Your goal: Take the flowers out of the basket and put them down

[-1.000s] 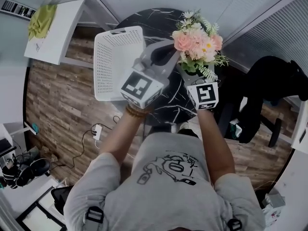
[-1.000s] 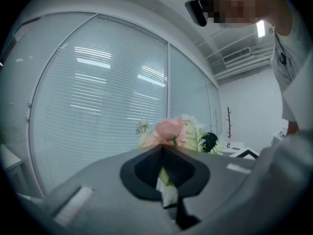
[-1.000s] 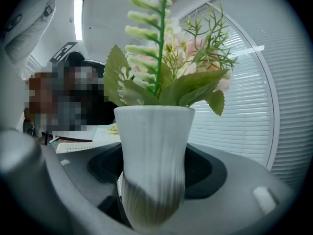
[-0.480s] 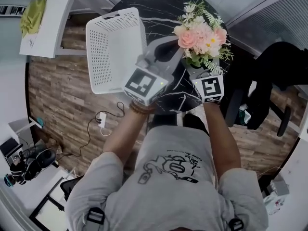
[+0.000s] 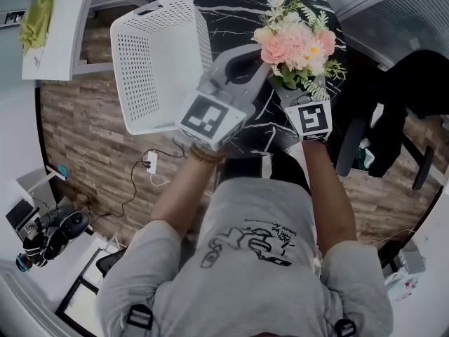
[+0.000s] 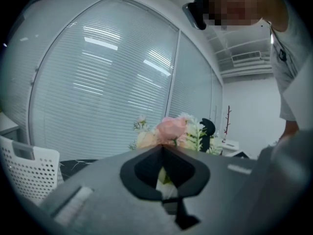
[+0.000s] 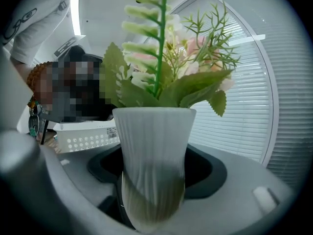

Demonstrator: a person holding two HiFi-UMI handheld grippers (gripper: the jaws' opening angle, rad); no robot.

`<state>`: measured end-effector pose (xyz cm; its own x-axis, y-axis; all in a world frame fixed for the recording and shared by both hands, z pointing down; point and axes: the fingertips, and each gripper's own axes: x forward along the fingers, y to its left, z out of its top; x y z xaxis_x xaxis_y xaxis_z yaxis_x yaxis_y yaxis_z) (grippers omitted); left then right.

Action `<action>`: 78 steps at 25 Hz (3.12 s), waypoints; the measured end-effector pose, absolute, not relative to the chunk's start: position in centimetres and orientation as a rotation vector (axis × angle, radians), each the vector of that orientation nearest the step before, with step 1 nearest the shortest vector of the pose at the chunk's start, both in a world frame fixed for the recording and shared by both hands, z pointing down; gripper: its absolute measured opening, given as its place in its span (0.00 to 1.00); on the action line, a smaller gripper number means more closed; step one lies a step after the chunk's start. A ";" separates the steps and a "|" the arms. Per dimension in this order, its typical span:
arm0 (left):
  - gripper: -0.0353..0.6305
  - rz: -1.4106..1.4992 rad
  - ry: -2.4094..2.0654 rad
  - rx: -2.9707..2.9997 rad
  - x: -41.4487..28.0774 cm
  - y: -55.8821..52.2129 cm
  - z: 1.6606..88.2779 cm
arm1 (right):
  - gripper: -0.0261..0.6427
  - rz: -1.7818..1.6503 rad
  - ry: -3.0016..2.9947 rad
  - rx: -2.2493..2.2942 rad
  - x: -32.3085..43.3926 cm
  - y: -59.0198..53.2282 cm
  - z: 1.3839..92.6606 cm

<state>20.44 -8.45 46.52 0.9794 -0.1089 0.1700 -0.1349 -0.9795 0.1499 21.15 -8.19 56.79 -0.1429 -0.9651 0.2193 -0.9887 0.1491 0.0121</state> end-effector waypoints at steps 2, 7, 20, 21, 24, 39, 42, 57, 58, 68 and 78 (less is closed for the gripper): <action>0.06 0.243 -0.186 2.951 20.5 -8.5 47.3 | 0.56 0.210 -2.241 1.928 21.2 -8.2 57.6; 0.06 0.255 -0.195 2.919 20.2 -8.2 49.4 | 0.56 0.227 -2.238 1.928 20.9 -7.8 59.7; 0.06 0.245 -0.177 2.898 20.2 -7.4 51.3 | 0.56 0.230 -2.242 1.930 20.8 -7.6 61.4; 0.06 0.252 -0.178 2.898 20.2 -7.4 51.4 | 0.56 0.219 -2.250 1.946 20.8 -7.7 61.2; 0.06 0.273 -0.177 2.899 20.2 -7.4 51.7 | 0.56 0.242 -2.245 1.940 21.0 -7.4 61.4; 0.06 0.274 -0.198 2.925 19.7 -6.6 50.8 | 0.62 0.308 -2.249 1.924 21.3 -6.2 61.6; 0.06 0.284 -0.224 2.928 18.9 -6.6 50.5 | 0.65 0.304 -2.248 1.920 21.1 -5.6 60.9; 0.06 0.257 -0.307 2.926 14.5 -2.0 45.7 | 0.52 0.346 -2.221 1.894 21.3 1.1 55.3; 0.06 0.246 -0.316 2.927 14.2 -1.8 45.1 | 0.50 0.358 -2.224 1.896 21.3 1.6 54.7; 0.06 0.101 -0.326 2.903 12.4 1.6 38.7 | 0.28 0.411 -2.343 1.859 19.5 6.6 46.4; 0.06 -0.023 -0.349 2.923 9.5 4.1 32.5 | 0.19 0.307 -2.573 1.670 14.0 6.8 36.1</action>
<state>9.51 4.11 32.50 0.9721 -0.2346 0.0081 -0.2316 -0.9528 0.1964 13.98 6.80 36.10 -0.4118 -0.8977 0.1565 -0.9094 0.3936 -0.1345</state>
